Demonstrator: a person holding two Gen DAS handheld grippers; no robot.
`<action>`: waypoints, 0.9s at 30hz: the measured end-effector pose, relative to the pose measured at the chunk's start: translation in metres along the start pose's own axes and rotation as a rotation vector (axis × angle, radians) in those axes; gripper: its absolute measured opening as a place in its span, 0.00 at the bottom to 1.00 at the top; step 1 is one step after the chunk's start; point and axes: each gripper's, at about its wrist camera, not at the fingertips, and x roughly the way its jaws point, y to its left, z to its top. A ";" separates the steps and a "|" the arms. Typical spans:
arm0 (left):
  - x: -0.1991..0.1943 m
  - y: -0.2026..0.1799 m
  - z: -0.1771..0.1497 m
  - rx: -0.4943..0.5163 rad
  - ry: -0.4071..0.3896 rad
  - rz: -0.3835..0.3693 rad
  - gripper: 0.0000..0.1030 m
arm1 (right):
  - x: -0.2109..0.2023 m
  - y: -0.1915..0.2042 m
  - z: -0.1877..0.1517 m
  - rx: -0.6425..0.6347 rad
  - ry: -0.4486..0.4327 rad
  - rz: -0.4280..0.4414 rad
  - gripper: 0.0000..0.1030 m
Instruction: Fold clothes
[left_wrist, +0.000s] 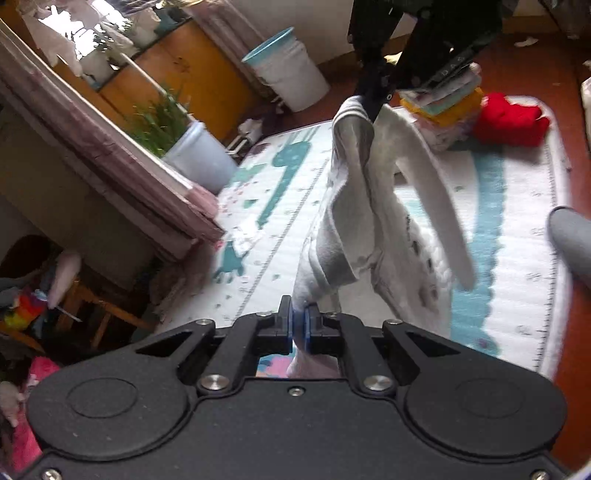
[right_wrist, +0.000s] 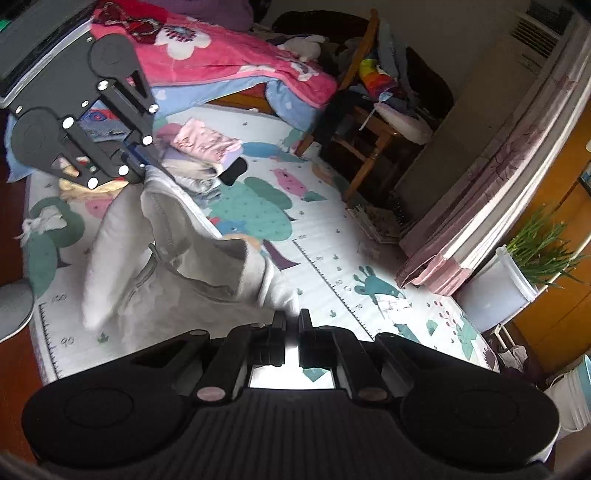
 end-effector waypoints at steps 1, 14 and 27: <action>-0.003 -0.001 0.000 -0.003 -0.004 -0.008 0.05 | -0.005 0.002 -0.001 0.000 0.003 0.013 0.07; -0.054 -0.020 -0.003 -0.072 -0.018 -0.419 0.05 | -0.069 0.032 -0.008 0.139 0.045 0.387 0.07; 0.155 -0.043 -0.054 -0.136 0.407 -0.579 0.04 | 0.165 0.026 -0.048 0.217 0.576 0.419 0.07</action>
